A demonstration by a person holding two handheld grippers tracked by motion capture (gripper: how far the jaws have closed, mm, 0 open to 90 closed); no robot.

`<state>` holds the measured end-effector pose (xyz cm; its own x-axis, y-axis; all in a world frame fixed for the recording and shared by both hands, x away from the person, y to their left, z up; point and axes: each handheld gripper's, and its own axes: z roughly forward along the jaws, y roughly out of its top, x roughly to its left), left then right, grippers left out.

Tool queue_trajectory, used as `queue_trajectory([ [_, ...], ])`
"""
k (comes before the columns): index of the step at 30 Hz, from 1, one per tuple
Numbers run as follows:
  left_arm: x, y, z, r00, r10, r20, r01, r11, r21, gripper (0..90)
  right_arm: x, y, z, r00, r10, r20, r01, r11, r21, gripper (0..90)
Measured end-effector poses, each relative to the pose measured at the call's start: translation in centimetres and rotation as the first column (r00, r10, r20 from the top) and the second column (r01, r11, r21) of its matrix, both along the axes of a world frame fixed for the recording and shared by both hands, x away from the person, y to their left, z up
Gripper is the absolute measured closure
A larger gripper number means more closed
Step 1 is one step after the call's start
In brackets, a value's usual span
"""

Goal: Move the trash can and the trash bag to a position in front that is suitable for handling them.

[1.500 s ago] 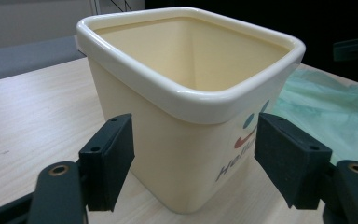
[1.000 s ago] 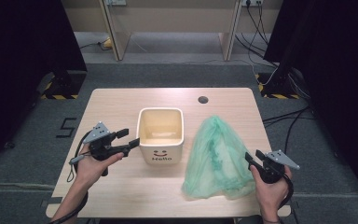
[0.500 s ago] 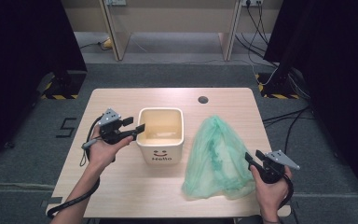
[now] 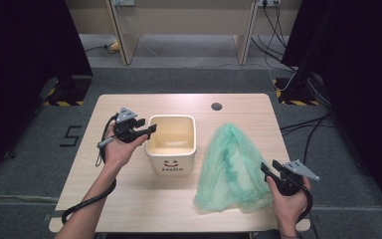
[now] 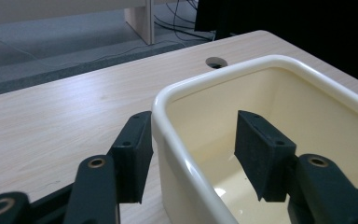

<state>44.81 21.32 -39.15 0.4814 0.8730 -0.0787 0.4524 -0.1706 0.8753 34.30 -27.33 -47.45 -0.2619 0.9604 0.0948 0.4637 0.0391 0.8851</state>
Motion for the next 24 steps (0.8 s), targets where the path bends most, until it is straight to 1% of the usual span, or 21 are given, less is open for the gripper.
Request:
queue_trajectory([
  [8,1.2,0.0,-0.1,0.9989,0.033,-0.033,-0.033,0.9993,0.018,54.6,0.0,0.0,-0.1,1.0000,0.002,-0.002,-0.002,1.0000,0.003,51.2],
  [11,1.4,-0.1,0.1,0.9981,0.043,-0.045,-0.042,0.9990,0.017,57.1,0.0,0.0,-0.1,1.0000,0.003,-0.001,-0.003,1.0000,0.003,51.1],
  [13,1.6,-0.2,0.1,0.9975,0.051,-0.049,-0.050,0.9982,0.034,57.6,0.1,0.0,-0.1,1.0000,0.003,-0.002,-0.003,1.0000,0.005,51.1],
  [15,1.8,-0.3,0.1,0.9967,0.051,-0.062,-0.049,0.9983,0.030,58.8,0.1,0.0,-0.1,1.0000,0.004,-0.004,-0.004,1.0000,0.006,51.0],
  [17,1.9,-0.5,0.1,0.9956,0.057,-0.075,-0.054,0.9978,0.040,60.4,0.1,0.0,-0.1,1.0000,0.004,-0.003,-0.004,1.0000,0.006,51.0],
  [20,2.1,-0.8,0.1,0.9952,0.058,-0.079,-0.054,0.9970,0.055,61.8,0.1,0.0,-0.1,1.0000,0.004,-0.003,-0.004,1.0000,0.007,51.0],
  [22,2.2,-1.0,0.1,0.9947,0.058,-0.085,-0.053,0.9971,0.054,62.0,0.0,-0.1,-0.1,1.0000,0.004,-0.003,-0.004,1.0000,0.008,51.0],
  [24,2.4,-1.1,0.0,0.9945,0.057,-0.088,-0.052,0.9964,0.067,62.0,0.0,-0.1,-0.1,1.0000,0.004,-0.003,-0.004,0.9999,0.009,50.9],
])
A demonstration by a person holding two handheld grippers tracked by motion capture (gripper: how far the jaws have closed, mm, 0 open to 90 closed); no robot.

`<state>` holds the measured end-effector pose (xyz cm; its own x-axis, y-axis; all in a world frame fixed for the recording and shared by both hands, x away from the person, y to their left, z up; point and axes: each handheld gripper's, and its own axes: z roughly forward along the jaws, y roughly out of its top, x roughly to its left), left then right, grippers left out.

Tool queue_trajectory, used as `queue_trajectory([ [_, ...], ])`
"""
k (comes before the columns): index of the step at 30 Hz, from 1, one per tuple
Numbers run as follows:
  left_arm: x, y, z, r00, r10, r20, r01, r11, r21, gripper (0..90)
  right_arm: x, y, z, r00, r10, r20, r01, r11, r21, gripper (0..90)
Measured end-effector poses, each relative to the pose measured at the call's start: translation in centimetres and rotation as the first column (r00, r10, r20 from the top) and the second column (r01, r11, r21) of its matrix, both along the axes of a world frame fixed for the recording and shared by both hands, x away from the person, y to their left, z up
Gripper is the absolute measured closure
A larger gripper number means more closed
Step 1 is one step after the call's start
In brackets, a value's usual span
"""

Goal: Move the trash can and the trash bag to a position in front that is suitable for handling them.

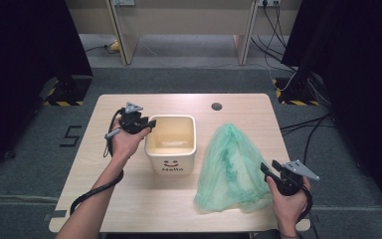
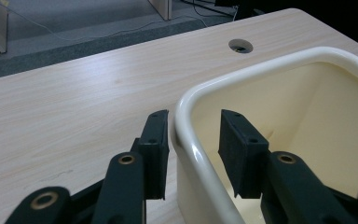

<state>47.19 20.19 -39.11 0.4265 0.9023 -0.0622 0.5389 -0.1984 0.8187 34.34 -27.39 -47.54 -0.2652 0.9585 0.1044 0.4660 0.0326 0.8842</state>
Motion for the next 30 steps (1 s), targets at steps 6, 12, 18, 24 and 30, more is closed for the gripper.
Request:
queue_trajectory([
  [6,0.3,-0.2,-0.2,0.9999,0.012,-0.007,-0.012,0.9999,0.012,65.5,0.0,0.0,0.0,1.0000,0.002,-0.003,-0.002,1.0000,0.003,50.8],
  [12,0.4,-0.3,-0.3,0.9996,0.024,-0.014,-0.024,0.9997,0.007,68.7,0.0,0.0,0.0,1.0000,0.005,-0.005,-0.005,1.0000,0.001,50.7],
  [18,0.6,-0.4,-0.3,0.9991,0.038,-0.017,-0.038,0.9993,0.007,69.7,0.1,0.0,-0.1,1.0000,0.005,-0.006,-0.005,1.0000,0.003,50.5],
  [24,0.5,-0.8,-0.4,0.9980,0.064,-0.002,-0.064,0.9977,0.024,71.1,0.1,0.0,-0.1,1.0000,0.008,-0.006,-0.008,1.0000,0.003,50.4],
  [30,0.5,-1.1,-0.3,0.9953,0.096,-0.006,-0.096,0.9950,0.027,73.1,0.1,0.0,-0.1,0.9999,0.009,-0.007,-0.009,1.0000,0.004,50.2],
])
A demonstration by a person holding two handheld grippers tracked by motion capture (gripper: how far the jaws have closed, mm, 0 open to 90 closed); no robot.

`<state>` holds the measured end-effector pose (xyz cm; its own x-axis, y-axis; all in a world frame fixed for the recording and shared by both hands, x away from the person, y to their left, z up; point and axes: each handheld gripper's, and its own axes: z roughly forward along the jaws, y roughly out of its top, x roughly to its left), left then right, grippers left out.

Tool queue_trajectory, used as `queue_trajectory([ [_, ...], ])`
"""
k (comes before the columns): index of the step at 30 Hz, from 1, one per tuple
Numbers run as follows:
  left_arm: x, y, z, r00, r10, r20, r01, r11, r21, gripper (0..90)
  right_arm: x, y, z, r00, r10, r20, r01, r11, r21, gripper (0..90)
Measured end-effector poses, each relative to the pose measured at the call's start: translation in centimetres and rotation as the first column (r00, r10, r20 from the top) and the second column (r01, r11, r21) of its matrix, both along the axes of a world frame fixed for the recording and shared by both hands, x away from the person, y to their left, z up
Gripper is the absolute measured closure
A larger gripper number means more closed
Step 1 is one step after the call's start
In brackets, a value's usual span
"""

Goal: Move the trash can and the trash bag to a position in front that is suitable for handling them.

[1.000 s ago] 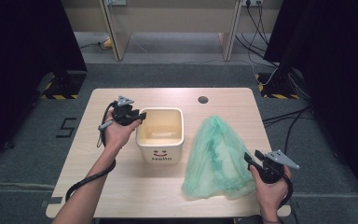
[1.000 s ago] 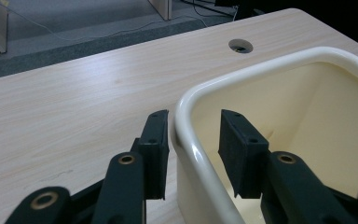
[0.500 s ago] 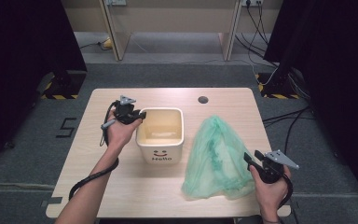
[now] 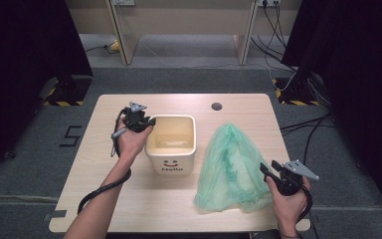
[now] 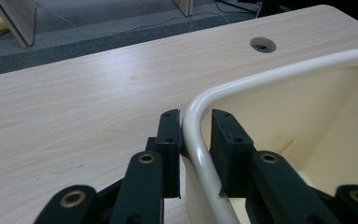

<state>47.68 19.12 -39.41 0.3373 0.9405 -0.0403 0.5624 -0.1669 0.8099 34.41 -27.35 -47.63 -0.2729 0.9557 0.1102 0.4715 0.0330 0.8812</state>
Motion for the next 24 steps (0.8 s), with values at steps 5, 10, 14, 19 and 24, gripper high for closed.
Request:
queue_trajectory([
  [5,0.03,-0.12,0.05,0.9999,0.010,0.002,-0.010,0.9999,0.003,74.0,0.01,0.01,-0.01,1.0000,0.002,-0.001,-0.002,1.0000,0.000,50.1],
  [10,0.08,-0.26,0.17,1.0000,0.005,0.001,-0.005,0.9996,0.027,74.7,0.03,0.01,-0.02,1.0000,0.002,-0.002,-0.002,1.0000,0.001,50.1],
  [14,0.09,-0.32,0.20,1.0000,0.008,0.001,-0.008,0.9995,0.030,74.9,0.04,0.02,-0.04,1.0000,0.003,-0.002,-0.003,1.0000,0.000,50.1],
  [19,0.14,-0.28,0.33,0.9999,0.009,-0.007,-0.008,0.9994,0.032,75.2,0.05,0.02,-0.03,1.0000,0.004,-0.003,-0.004,1.0000,-0.001,50.0],
  [24,0.08,-0.28,0.97,0.9999,0.013,0.006,-0.013,0.9994,0.033,76.4,0.06,0.04,-0.03,1.0000,0.006,-0.004,-0.006,1.0000,-0.002,49.9],
])
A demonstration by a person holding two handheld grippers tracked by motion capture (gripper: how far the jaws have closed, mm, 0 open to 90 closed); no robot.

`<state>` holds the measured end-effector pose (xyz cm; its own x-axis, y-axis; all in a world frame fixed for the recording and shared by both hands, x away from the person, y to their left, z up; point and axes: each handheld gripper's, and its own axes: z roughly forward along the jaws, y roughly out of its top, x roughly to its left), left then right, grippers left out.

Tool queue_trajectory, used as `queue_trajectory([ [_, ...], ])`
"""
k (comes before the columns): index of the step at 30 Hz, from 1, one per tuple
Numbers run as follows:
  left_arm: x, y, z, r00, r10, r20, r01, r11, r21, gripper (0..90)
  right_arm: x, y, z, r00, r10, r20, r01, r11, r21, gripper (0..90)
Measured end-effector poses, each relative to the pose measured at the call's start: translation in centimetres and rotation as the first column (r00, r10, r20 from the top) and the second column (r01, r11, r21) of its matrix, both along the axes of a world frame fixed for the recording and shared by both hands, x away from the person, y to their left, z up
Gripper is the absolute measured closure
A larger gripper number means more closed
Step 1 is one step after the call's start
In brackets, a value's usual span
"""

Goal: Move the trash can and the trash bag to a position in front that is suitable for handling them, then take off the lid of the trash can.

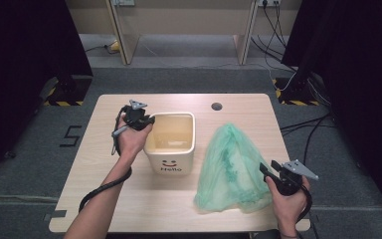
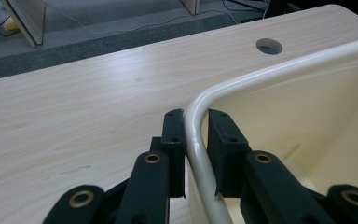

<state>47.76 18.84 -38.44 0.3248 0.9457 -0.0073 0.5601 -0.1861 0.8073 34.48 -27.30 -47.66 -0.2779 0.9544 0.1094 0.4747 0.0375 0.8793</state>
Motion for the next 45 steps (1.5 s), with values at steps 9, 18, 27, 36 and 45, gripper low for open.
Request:
queue_trajectory([
  [9,-0.1,0.0,0.7,1.0000,-0.006,0.004,0.006,0.9998,0.021,76.3,0.0,0.0,0.0,1.0000,0.000,0.001,0.000,1.0000,0.001,49.9],
  [18,-0.3,0.2,2.3,0.9997,-0.022,0.005,0.022,0.9995,0.022,76.4,0.2,-0.1,-0.2,1.0000,0.005,0.003,-0.005,1.0000,0.003,49.9],
  [27,-0.3,1.0,3.1,0.9995,-0.032,0.008,0.032,0.9995,0.003,76.5,0.1,-0.6,-0.4,1.0000,-0.004,0.004,0.004,0.9998,0.022,49.9],
  [36,-0.6,2.1,3.6,0.9998,-0.018,0.007,0.018,0.9998,-0.006,76.6,0.0,-0.8,-0.3,0.9997,-0.022,0.008,0.022,0.9988,0.045,49.9],
  [45,-1.1,3.1,3.6,0.9999,-0.016,-0.006,0.016,0.9999,-0.002,76.6,0.0,-0.7,-0.4,0.9997,-0.024,0.002,0.024,0.9985,0.048,49.8],
])
